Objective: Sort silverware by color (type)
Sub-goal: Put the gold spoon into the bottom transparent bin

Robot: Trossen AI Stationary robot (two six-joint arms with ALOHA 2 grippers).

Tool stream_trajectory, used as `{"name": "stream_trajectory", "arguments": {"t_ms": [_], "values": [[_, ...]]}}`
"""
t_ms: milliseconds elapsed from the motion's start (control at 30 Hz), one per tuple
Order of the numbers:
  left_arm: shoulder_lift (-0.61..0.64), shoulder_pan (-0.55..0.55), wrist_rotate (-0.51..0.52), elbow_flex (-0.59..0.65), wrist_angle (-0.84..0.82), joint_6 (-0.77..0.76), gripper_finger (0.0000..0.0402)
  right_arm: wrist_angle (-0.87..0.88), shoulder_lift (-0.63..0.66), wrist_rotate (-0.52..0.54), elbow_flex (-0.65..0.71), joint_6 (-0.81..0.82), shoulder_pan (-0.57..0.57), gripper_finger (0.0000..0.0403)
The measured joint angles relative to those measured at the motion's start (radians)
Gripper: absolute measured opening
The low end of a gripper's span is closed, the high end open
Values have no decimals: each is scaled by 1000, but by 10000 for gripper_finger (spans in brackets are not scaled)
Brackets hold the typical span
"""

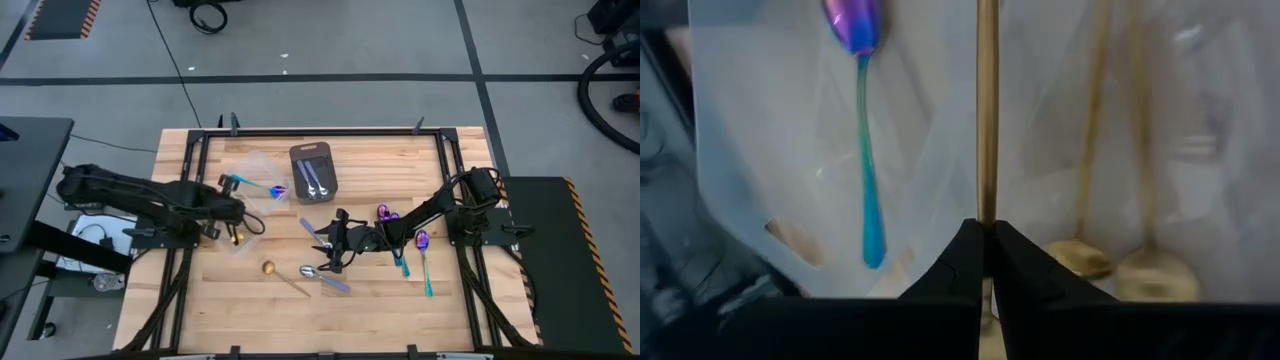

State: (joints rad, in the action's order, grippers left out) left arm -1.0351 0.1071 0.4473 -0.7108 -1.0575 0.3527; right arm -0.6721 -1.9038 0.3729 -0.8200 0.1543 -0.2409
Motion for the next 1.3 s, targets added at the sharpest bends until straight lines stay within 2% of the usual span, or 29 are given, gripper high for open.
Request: {"name": "stream_trajectory", "arguments": {"t_ms": [167, 500, 633, 900, 1300], "values": [[-12, 0, 11, 0, 1, -5, 16, 10, 0, 0, 0, 0, 0, 215], [76, 1, 8, 0, -15, -70, 16, 12, 0, -3, 0, 0, 0, 215], [78, 11, -47, 0, -58, -78, 16, 8, 0, -3, 0, 0, 0, 215], [176, 30, -65, 0, -60, -71, 16, 8, 0, -4, 0, 0, 0, 215], [142, 66, -110, 0, -119, -53, 16, 6, 0, -4, 0, 0, 0, 215]]}}
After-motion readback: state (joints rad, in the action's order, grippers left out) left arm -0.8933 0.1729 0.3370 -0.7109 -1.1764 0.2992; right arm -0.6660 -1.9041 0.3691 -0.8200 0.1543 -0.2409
